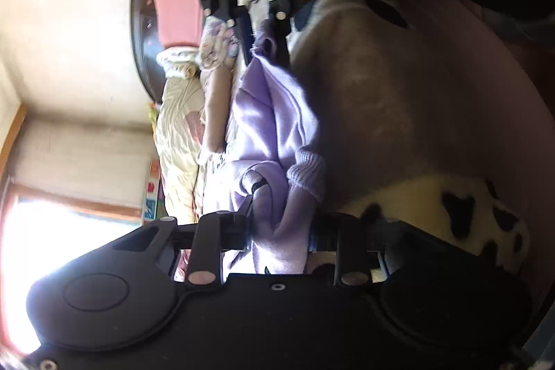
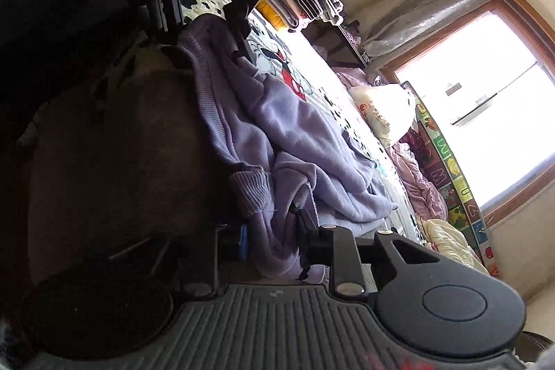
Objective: Fold clothes
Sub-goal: 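Lift the bundle end with both tools and fold it over in half, then lay the folded end down and open both tools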
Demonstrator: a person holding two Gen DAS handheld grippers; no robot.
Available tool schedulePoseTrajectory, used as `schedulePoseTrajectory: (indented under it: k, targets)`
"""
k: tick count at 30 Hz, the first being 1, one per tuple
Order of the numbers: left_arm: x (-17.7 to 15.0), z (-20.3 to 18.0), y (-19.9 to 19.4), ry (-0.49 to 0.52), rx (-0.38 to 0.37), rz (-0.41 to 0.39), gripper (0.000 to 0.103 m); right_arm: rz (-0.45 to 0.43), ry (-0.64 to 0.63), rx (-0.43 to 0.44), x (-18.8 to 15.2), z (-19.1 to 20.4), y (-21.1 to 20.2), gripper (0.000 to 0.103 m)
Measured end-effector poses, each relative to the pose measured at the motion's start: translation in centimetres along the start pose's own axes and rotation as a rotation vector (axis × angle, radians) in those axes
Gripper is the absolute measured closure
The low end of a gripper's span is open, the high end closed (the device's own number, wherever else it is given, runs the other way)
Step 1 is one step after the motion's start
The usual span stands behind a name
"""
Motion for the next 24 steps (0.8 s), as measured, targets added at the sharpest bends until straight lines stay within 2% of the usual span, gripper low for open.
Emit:
schedulePoseTrajectory:
  k: [3,6,11,15,18,24]
  targets:
    - [0.5,4.1,-0.6,-0.205,-0.028,0.001,0.077,-0.002,0.076,0.024,0.8,-3.2,0.0,0.077]
    - [-0.1,9.9,-0.6,-0.466,-0.065,-0.014,0.077,-0.005,0.152,0.048,1.5,-6.5,0.1,0.078]
    - [-3.0,18.5,1.6,-0.746,-0.106,-0.024,0.077,0.017,0.377,0.151,2.1,-14.3,3.1,0.08]
    - [-5.5,23.6,5.2,-0.899,-0.143,-0.022,0.078,0.029,0.533,0.203,2.0,-21.0,8.0,0.08]
    - [-8.0,26.5,8.6,-1.009,-0.17,-0.019,0.079,0.048,0.654,0.246,1.4,-25.6,13.2,0.08]
    - [-12.3,29.7,15.4,-1.205,-0.238,-0.013,0.079,0.111,0.897,0.29,-1.8,-30.1,22.4,0.081]
Point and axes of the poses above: each gripper's, at about its wrist camera, not at the fingertips, and y roughly the way its jaws point, z to its left, x to its top, the point moved 1 cm from there along y, roughly the way its jaws point, and after that the axes turned 9 degrees about -x, right-handed, at the moved point
